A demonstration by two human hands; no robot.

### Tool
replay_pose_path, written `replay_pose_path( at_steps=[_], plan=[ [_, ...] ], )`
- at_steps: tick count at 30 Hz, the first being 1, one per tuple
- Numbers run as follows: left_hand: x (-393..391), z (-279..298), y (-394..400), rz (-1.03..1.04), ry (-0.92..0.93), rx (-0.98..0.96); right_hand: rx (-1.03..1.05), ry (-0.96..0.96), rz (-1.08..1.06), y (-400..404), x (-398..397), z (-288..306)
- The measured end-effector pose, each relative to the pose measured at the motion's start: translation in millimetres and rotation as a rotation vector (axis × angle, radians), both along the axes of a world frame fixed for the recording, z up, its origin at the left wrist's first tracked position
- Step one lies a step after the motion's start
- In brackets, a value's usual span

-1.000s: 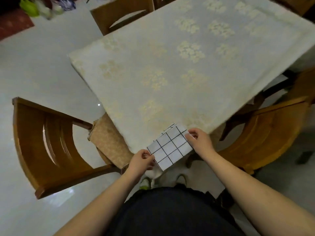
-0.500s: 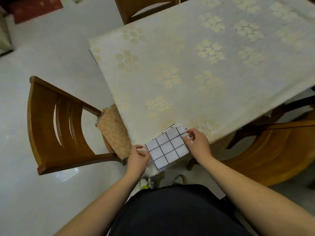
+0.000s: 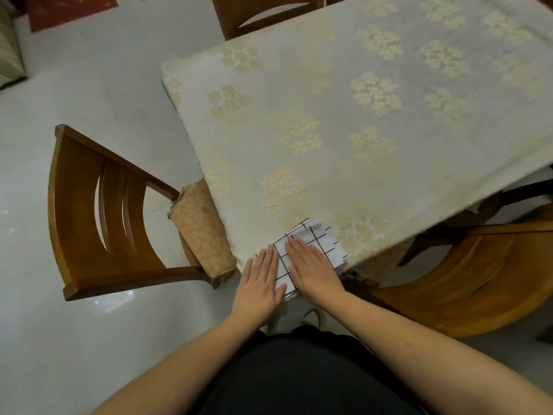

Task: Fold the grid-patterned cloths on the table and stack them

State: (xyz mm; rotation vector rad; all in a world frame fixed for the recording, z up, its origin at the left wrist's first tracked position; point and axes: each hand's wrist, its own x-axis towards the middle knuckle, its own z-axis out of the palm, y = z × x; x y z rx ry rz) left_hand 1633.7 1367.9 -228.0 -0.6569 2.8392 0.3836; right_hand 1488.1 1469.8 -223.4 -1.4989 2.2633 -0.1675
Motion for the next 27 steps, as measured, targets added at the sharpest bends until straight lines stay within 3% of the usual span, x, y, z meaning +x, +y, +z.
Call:
replay_pose_path(
  at_steps=[8,20,27],
  plan=[
    [5.8,-12.6,-9.5,0.002,-0.129,-0.015,0.169,0.118,-0.052,16.7,-38.5,-10.3],
    [-3.9,3.5,-18.0,-0.083,-0.215,0.018,0.173,0.016,-0.161,12.7,-53.5,4.4],
    [-19.0,66.0,-45.0,0.071,0.021,0.065,-0.022,-0.118,-0.326,11.6,-56.2,40.7]
  ],
)
